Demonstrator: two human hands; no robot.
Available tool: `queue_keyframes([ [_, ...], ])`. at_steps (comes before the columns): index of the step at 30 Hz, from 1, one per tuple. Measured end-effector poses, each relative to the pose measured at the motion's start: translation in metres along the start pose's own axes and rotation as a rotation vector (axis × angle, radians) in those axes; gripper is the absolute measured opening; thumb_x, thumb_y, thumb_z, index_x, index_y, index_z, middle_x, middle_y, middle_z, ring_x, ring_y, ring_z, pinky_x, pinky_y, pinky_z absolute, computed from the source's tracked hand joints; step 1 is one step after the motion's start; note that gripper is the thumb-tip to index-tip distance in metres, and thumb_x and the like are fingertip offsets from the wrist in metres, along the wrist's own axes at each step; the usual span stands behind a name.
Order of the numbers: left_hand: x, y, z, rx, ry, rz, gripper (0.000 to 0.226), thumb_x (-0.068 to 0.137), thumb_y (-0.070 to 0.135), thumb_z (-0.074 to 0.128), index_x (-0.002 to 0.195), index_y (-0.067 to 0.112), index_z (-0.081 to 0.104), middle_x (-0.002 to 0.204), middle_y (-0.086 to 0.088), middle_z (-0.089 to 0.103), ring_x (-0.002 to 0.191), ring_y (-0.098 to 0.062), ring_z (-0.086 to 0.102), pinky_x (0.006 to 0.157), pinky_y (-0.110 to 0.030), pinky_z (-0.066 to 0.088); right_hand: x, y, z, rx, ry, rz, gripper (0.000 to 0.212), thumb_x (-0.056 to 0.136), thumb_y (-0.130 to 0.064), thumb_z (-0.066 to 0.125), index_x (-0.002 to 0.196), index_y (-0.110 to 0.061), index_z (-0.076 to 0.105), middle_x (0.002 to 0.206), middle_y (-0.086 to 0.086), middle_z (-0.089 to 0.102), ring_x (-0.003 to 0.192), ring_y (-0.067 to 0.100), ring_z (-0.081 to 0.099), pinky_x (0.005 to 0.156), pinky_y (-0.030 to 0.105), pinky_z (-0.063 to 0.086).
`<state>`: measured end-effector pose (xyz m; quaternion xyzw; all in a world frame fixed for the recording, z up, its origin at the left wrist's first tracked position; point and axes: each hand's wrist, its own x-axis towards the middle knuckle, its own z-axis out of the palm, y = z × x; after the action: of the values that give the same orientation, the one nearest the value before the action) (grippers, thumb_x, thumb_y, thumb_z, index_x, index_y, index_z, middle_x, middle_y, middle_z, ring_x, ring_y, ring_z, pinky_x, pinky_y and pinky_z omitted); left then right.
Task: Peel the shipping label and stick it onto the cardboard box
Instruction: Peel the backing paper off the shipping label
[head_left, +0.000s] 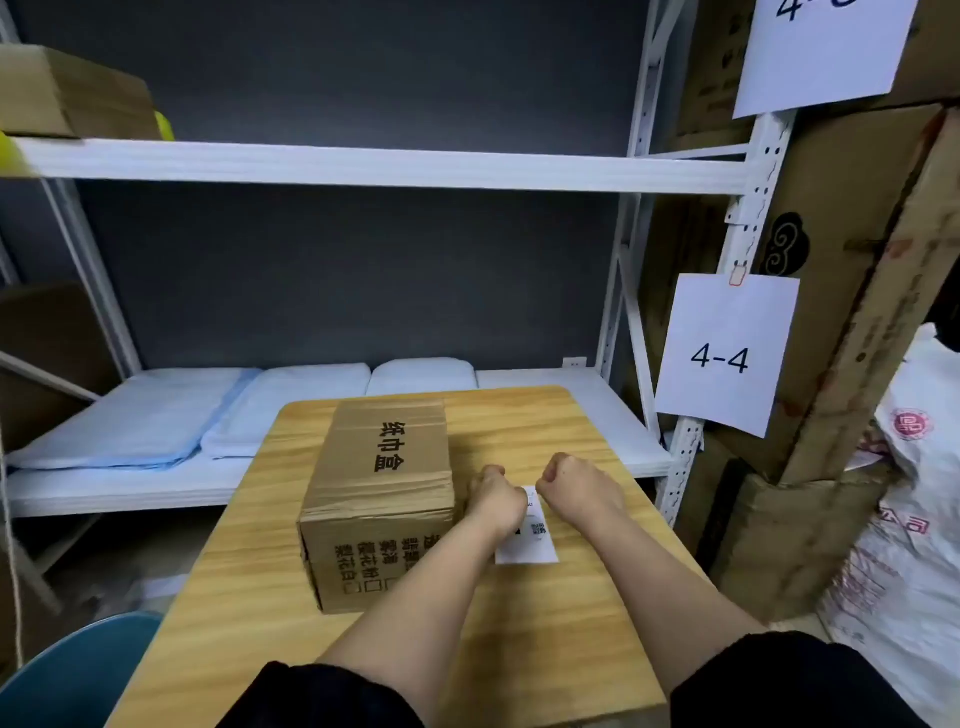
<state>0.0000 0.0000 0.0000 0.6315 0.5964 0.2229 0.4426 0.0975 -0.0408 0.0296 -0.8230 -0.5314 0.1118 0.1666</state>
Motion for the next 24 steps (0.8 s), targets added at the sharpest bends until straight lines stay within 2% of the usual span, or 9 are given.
queue_keyframes([
  [2, 0.008, -0.007, 0.005, -0.006, 0.003, -0.032, 0.054, 0.090, 0.011, 0.041, 0.144, 0.012, 0.035, 0.146, -0.014, 0.038, 0.129, -0.032, 0.046, 0.106, -0.032, 0.040, 0.003, 0.005, 0.007, 0.001, -0.035, 0.022, 0.030, 0.088, -0.024, 0.046, 0.113, -0.018, 0.061, 0.120, 0.004, 0.065, 0.109, 0.028, 0.060, 0.080, 0.030, 0.045],
  [4, 0.013, -0.016, 0.008, -0.016, -0.008, -0.062, 0.055, 0.087, 0.012, 0.042, 0.142, 0.012, 0.038, 0.142, -0.012, 0.043, 0.125, -0.032, 0.050, 0.105, -0.034, 0.042, 0.005, 0.009, 0.015, 0.001, -0.077, 0.041, 0.030, 0.088, -0.023, 0.046, 0.114, -0.019, 0.061, 0.121, 0.004, 0.064, 0.110, 0.027, 0.060, 0.080, 0.029, 0.045],
  [9, 0.018, -0.025, 0.014, -0.076, -0.042, -0.125, 0.050, 0.087, 0.009, 0.040, 0.138, 0.008, 0.035, 0.132, -0.016, 0.051, 0.117, -0.029, 0.054, 0.095, -0.031, 0.045, 0.013, 0.017, 0.034, 0.038, -0.127, 0.073, 0.037, 0.088, -0.017, 0.049, 0.123, -0.018, 0.058, 0.130, 0.004, 0.059, 0.117, 0.025, 0.057, 0.088, 0.028, 0.045],
  [13, 0.053, -0.044, 0.028, -0.159, -0.016, -0.134, 0.054, 0.065, 0.012, 0.033, 0.113, 0.001, 0.054, 0.121, -0.021, 0.063, 0.101, -0.028, 0.063, 0.080, -0.031, 0.046, 0.017, 0.019, 0.044, 0.080, -0.156, 0.089, 0.042, 0.086, -0.020, 0.055, 0.128, -0.017, 0.054, 0.135, 0.005, 0.052, 0.121, 0.025, 0.054, 0.089, 0.028, 0.044],
  [16, 0.051, -0.043, 0.025, -0.254, 0.000, -0.185, 0.036, 0.083, 0.006, 0.031, 0.105, 0.005, 0.060, 0.114, -0.013, 0.068, 0.086, -0.021, 0.059, 0.066, -0.022, 0.041, 0.020, 0.019, 0.048, 0.114, -0.152, 0.112, 0.042, 0.083, -0.020, 0.058, 0.124, -0.015, 0.056, 0.133, 0.007, 0.053, 0.118, 0.026, 0.056, 0.090, 0.030, 0.046],
  [18, 0.034, -0.032, 0.018, -0.319, 0.003, -0.193, 0.031, 0.091, 0.004, 0.028, 0.101, 0.009, 0.058, 0.110, -0.010, 0.066, 0.079, -0.017, 0.053, 0.054, -0.022, 0.036, 0.022, 0.020, 0.049, 0.135, -0.147, 0.126, 0.040, 0.082, -0.017, 0.059, 0.122, -0.013, 0.057, 0.130, 0.008, 0.054, 0.115, 0.027, 0.057, 0.088, 0.031, 0.047],
  [20, 0.025, -0.027, 0.015, -0.335, 0.001, -0.199, 0.029, 0.092, 0.004, 0.030, 0.107, 0.015, 0.053, 0.114, -0.010, 0.064, 0.081, -0.018, 0.054, 0.059, -0.022, 0.040, 0.024, 0.021, 0.050, 0.153, -0.147, 0.142, 0.040, 0.082, -0.014, 0.058, 0.121, -0.010, 0.056, 0.129, 0.009, 0.054, 0.113, 0.028, 0.058, 0.086, 0.030, 0.047],
  [22, 0.024, -0.029, 0.017, -0.333, -0.010, -0.192, 0.036, 0.088, 0.004, 0.035, 0.119, 0.014, 0.048, 0.118, -0.009, 0.061, 0.094, -0.022, 0.058, 0.072, -0.026, 0.044, 0.025, 0.022, 0.051, 0.169, -0.154, 0.155, 0.039, 0.082, -0.013, 0.058, 0.121, -0.009, 0.055, 0.126, 0.010, 0.056, 0.111, 0.028, 0.059, 0.083, 0.030, 0.047],
  [24, 0.021, -0.029, 0.017, -0.312, -0.011, -0.179, 0.041, 0.086, 0.003, 0.036, 0.122, 0.018, 0.045, 0.121, -0.010, 0.059, 0.100, -0.025, 0.057, 0.075, -0.028, 0.044, 0.026, 0.022, 0.051, 0.200, -0.167, 0.170, 0.039, 0.080, -0.012, 0.059, 0.119, -0.009, 0.054, 0.122, 0.010, 0.058, 0.102, 0.029, 0.063, 0.079, 0.030, 0.049],
])
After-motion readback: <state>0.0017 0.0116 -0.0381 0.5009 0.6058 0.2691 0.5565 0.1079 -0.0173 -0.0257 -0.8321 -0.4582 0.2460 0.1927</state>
